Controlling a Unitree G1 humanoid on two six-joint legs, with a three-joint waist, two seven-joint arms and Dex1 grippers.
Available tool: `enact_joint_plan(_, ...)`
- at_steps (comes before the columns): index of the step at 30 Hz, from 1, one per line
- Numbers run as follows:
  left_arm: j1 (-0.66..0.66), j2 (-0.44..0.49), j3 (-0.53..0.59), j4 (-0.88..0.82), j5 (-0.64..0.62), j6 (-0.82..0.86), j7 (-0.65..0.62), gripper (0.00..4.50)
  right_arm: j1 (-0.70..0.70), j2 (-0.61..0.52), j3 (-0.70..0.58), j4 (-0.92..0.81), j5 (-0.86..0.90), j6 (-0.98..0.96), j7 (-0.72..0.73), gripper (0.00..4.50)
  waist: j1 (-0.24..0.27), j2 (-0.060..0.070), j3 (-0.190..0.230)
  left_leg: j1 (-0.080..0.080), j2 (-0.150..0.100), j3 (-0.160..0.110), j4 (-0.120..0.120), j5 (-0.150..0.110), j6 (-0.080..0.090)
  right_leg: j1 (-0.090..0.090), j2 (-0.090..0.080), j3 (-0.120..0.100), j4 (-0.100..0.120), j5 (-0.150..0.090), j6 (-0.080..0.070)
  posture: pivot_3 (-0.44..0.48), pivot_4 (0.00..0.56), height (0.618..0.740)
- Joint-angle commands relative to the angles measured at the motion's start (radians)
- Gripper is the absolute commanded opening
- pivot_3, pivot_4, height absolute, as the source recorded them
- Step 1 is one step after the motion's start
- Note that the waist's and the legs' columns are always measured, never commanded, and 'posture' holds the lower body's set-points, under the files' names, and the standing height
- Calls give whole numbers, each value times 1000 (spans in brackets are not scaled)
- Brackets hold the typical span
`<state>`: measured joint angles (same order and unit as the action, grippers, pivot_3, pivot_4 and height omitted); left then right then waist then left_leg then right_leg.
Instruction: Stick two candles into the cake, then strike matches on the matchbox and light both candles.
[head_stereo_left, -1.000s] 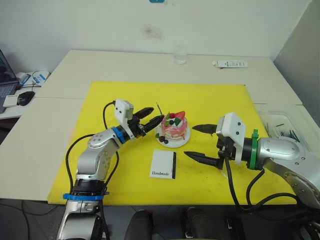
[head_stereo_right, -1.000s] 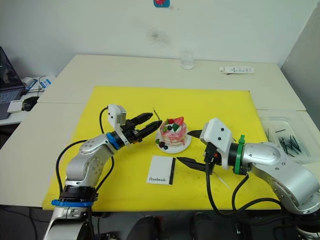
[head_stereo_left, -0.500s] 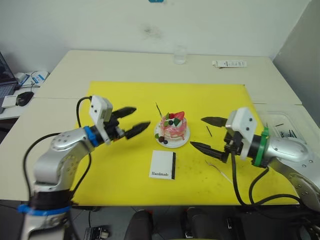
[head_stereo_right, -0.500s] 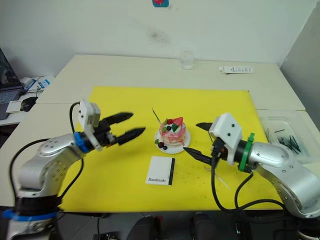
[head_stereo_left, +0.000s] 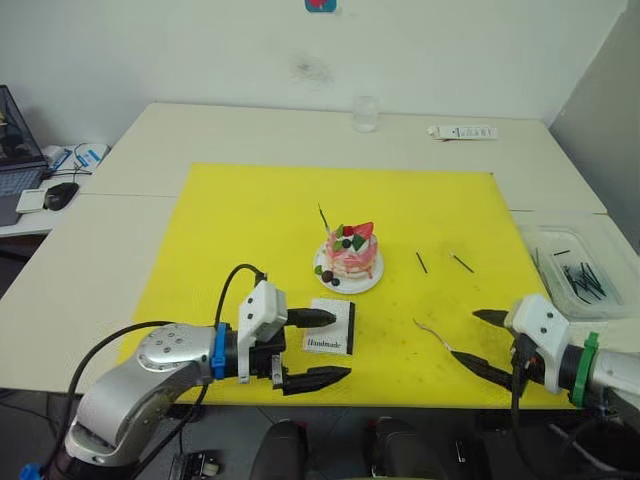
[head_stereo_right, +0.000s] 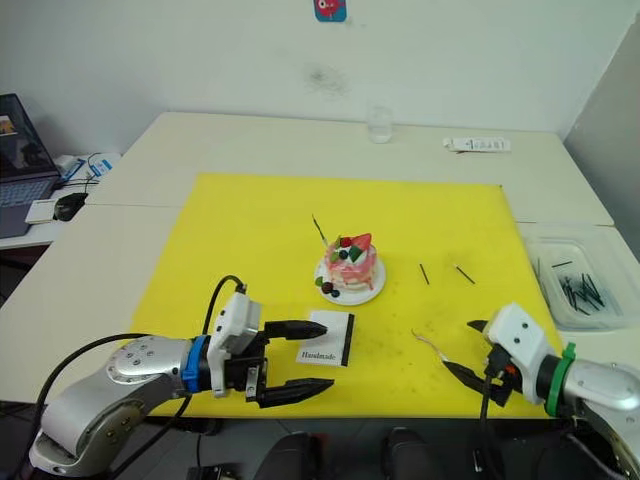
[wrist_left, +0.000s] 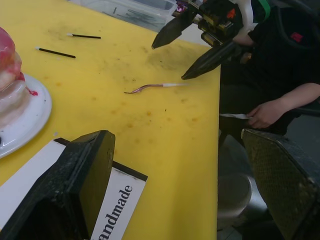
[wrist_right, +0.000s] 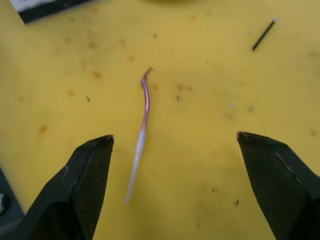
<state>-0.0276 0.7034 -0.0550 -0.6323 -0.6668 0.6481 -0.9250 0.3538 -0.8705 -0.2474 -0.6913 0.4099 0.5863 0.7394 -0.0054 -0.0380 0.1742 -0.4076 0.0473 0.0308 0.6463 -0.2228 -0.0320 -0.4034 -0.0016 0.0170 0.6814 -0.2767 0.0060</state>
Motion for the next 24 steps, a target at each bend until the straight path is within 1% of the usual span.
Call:
enact_joint_plan(1,10,-2,-2,-51,-26,1,10,4480,42,20,-31,9,-40,-59,-1,4140,0,1,0,0,0,0,0,0,0,0,0,0,0,0,0,0,150,740)
enact_joint_plan(3,19,-5,-11,-59,-24,-2,15,4480,80,37,-36,18,-54,-83,5,4140,1,1,0,0,0,0,-1,0,0,0,1,0,0,0,0,0,150,740)
enact_joint_plan(6,19,-16,-25,-69,-26,-1,30,4480,99,54,-33,20,-61,-97,5,4140,2,1,-1,-1,0,0,-1,0,0,0,1,0,-1,-1,-1,0,150,740)
enact_joint_plan(14,-3,-27,-52,-50,-14,-9,41,4480,95,98,1,15,-66,-57,-23,4140,2,1,-1,0,0,0,0,0,0,0,1,0,-1,-1,-1,0,150,740)
enact_joint_plan(20,-13,-30,-56,-39,-14,-9,43,4480,75,107,37,4,-70,-27,-37,4140,1,1,-1,0,0,0,0,0,0,0,1,0,-1,-1,-1,0,150,740)
enact_joint_plan(23,-15,-29,-55,-36,-15,-6,44,4500,59,104,42,-8,-65,-6,-41,3549,1,1,-1,0,0,0,0,0,0,0,1,0,0,-1,-1,0,150,740)
enact_joint_plan(24,-16,-29,-54,-35,-15,-5,44,4500,54,103,43,-11,-64,2,-42,3150,1,1,-1,0,0,0,0,0,0,0,1,0,0,-1,-1,0,150,740)
